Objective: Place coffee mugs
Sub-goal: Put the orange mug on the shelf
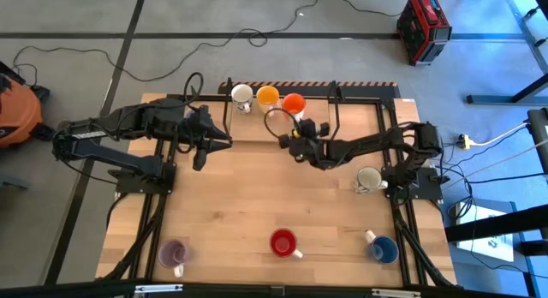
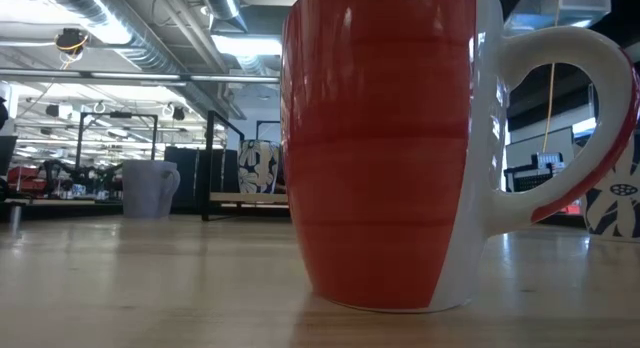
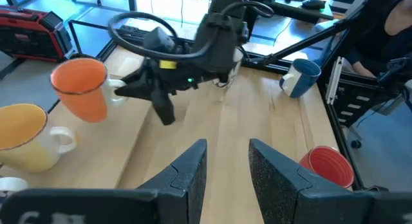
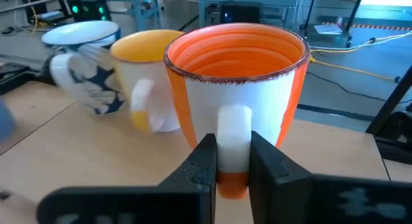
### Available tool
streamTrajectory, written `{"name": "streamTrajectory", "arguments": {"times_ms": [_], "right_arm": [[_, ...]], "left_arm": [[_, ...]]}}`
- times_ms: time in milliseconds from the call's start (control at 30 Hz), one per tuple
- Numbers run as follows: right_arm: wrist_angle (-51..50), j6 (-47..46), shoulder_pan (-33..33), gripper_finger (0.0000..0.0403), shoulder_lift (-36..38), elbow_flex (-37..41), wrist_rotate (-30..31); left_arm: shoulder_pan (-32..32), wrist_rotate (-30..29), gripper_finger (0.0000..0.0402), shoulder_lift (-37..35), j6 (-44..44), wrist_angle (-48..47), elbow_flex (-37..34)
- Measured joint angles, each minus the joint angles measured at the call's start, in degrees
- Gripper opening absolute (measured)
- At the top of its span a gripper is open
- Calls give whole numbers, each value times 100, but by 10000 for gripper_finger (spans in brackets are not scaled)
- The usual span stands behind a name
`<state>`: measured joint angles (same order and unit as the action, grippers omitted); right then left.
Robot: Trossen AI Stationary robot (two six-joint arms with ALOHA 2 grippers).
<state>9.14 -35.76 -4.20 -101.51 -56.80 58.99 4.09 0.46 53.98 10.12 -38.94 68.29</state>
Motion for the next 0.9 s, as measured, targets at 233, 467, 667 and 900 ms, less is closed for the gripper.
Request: {"name": "streamTrajectory", "arguments": {"times_ms": [233, 467, 667, 900], "right_arm": [[189, 25, -468, 33, -131, -2, -408], [697, 11, -689, 33, -474, -4, -744], [823, 15, -791, 33, -564, -9, -766], [823, 28, -873, 33, -564, -9, -826]], "left_arm": [[0, -85, 110, 1, -7, 2, 0], [-1, -148, 110, 2, -15, 47, -2], [-1, -150, 110, 2, -15, 103, -2], [-1, -150, 110, 2, -10, 126, -2]]}}
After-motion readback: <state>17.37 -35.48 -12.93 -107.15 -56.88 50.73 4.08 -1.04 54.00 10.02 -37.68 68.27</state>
